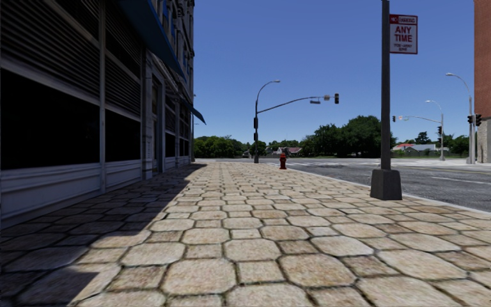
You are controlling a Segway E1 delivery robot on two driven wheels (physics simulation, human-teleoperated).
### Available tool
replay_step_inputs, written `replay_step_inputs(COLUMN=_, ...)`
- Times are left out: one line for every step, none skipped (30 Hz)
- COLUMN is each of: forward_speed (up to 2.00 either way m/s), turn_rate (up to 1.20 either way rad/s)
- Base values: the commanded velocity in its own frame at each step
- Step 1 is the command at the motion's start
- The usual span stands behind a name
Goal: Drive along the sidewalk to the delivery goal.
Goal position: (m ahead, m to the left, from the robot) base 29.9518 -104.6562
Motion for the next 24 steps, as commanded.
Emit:
replay_step_inputs(forward_speed=2.00, turn_rate=0.00)
replay_step_inputs(forward_speed=2.00, turn_rate=0.00)
replay_step_inputs(forward_speed=2.00, turn_rate=0.00)
replay_step_inputs(forward_speed=2.00, turn_rate=0.00)
replay_step_inputs(forward_speed=2.00, turn_rate=0.00)
replay_step_inputs(forward_speed=2.00, turn_rate=0.00)
replay_step_inputs(forward_speed=2.00, turn_rate=0.00)
replay_step_inputs(forward_speed=2.00, turn_rate=0.00)
replay_step_inputs(forward_speed=2.00, turn_rate=0.00)
replay_step_inputs(forward_speed=2.00, turn_rate=0.00)
replay_step_inputs(forward_speed=2.00, turn_rate=0.00)
replay_step_inputs(forward_speed=2.00, turn_rate=0.00)
replay_step_inputs(forward_speed=2.00, turn_rate=0.00)
replay_step_inputs(forward_speed=2.00, turn_rate=0.00)
replay_step_inputs(forward_speed=2.00, turn_rate=0.00)
replay_step_inputs(forward_speed=2.00, turn_rate=0.00)
replay_step_inputs(forward_speed=2.00, turn_rate=0.00)
replay_step_inputs(forward_speed=2.00, turn_rate=0.00)
replay_step_inputs(forward_speed=2.00, turn_rate=0.00)
replay_step_inputs(forward_speed=2.00, turn_rate=0.00)
replay_step_inputs(forward_speed=2.00, turn_rate=0.00)
replay_step_inputs(forward_speed=2.00, turn_rate=0.00)
replay_step_inputs(forward_speed=2.00, turn_rate=0.00)
replay_step_inputs(forward_speed=2.00, turn_rate=0.00)
